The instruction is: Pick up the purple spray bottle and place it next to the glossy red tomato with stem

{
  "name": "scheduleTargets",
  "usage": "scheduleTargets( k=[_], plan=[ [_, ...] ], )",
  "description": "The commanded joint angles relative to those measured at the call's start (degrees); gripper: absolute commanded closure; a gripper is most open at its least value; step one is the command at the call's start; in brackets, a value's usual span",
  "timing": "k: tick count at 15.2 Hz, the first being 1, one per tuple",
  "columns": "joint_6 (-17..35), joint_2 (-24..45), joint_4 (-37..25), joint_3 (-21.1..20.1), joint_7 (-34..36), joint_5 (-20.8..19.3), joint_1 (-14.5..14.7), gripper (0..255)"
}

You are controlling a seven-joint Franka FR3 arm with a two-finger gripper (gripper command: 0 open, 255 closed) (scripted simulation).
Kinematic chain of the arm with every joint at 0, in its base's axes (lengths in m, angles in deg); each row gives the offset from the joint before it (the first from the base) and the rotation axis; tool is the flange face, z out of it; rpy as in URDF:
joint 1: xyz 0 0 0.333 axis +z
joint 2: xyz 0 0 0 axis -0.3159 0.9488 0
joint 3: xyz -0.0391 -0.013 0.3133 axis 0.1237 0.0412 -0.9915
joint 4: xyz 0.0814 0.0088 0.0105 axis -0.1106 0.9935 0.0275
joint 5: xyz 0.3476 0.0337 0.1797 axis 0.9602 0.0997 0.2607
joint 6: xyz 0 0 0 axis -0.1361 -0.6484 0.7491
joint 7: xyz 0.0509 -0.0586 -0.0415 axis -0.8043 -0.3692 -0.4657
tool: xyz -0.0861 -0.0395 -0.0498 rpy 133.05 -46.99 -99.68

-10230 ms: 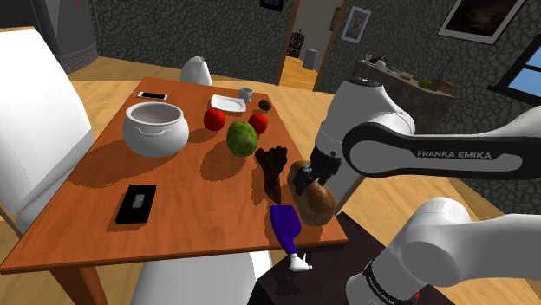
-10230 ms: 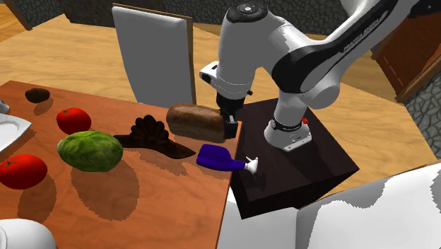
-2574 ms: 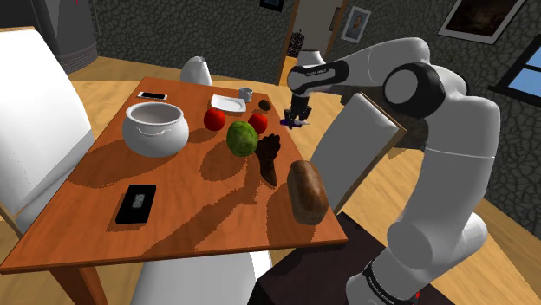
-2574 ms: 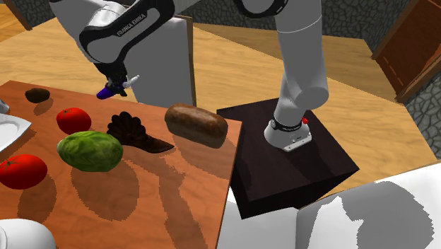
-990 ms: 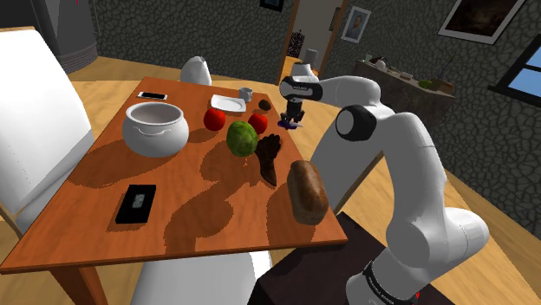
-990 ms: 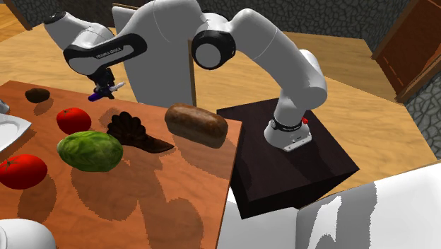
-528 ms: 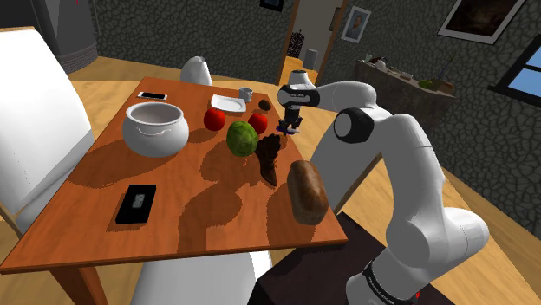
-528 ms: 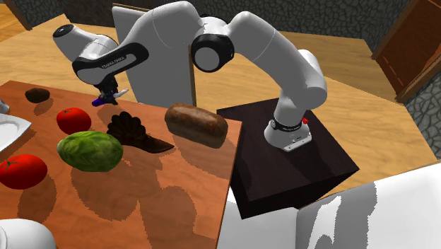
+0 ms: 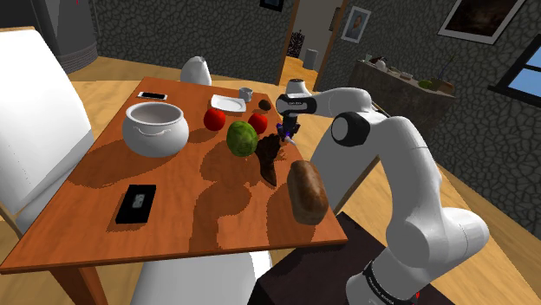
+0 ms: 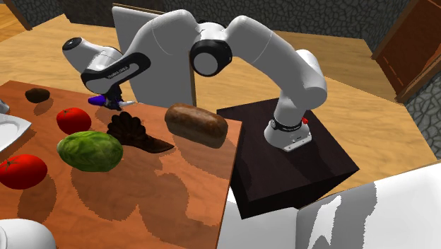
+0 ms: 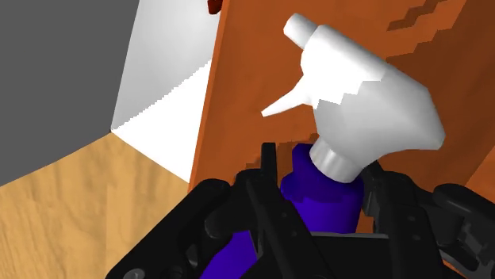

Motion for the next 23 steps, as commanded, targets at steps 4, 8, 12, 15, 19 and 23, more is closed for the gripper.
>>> scheduleTargets(
  k=[4,8,12,15,19,23],
  plan=[
    [2.1,2.3,-0.2,0.1,0.3,-0.1,0.0,255],
    [2.4,2.7,-0.3,0.1,0.4,-0.1,0.0,255],
    [2.4,2.7,-0.3,0.1,0.4,-0.1,0.0,255],
    [2.6,2.8,-0.3,0.1,0.5,-0.2,0.1,0],
    [1.6,1.3,0.3,0.0,0.4,-0.1,0.2,0],
    [-1.1,-2.1,1.1,-0.1,0.4,0.0,0.5,0]
  ],
)
